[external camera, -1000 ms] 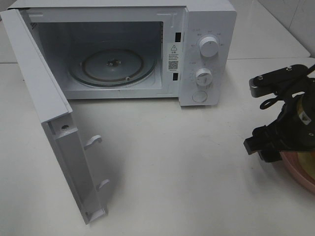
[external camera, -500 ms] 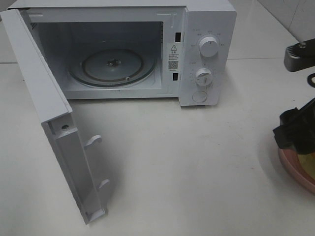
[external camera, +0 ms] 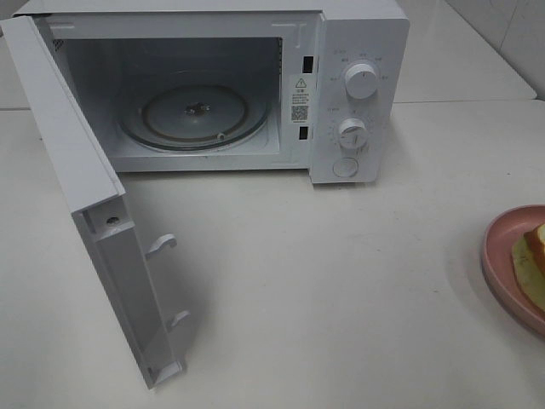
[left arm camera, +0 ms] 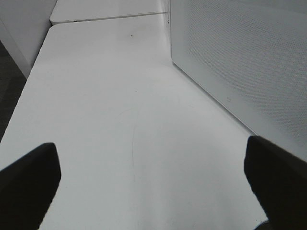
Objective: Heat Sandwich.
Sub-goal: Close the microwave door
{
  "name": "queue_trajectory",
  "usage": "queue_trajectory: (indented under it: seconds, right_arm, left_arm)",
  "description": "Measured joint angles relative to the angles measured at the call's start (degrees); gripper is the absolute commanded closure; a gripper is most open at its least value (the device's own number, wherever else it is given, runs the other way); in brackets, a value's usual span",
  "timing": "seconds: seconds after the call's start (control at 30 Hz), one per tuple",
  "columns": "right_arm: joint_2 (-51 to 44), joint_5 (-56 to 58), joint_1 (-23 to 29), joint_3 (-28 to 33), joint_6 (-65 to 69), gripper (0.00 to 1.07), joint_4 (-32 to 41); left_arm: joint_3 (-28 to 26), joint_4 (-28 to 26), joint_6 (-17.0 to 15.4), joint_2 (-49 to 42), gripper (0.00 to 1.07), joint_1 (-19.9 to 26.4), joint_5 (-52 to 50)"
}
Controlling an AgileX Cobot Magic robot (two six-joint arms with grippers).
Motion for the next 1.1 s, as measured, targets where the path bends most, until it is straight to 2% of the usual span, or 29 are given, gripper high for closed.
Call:
queue_trajectory:
  seconds: [0.2, 0.5, 0.8, 1.1]
  right_arm:
    - [-6.13, 3.9, 0.0, 0.0, -1.2, 0.31, 0.0]
    - [-20.34, 6.02, -1.26, 0.11, -1.38, 0.31, 0.11]
    - [-34.49, 6.02, -11.23, 6.36, -1.38, 0.31, 0.8]
    - [-40.11, 5.9, -19.02, 8.08, -1.43, 0.31, 2.18]
  left_arm:
    - [0.0, 0.0, 0.0, 0.0, 0.07, 0.0, 0.0]
    - [0.0, 0.0, 0.0, 0.0, 0.07, 0.0, 0.0]
    - [0.0, 0.0, 0.0, 0.0, 0.07, 0.0, 0.0]
    - [0.0, 0.0, 0.0, 0.0, 0.07, 0.0, 0.0]
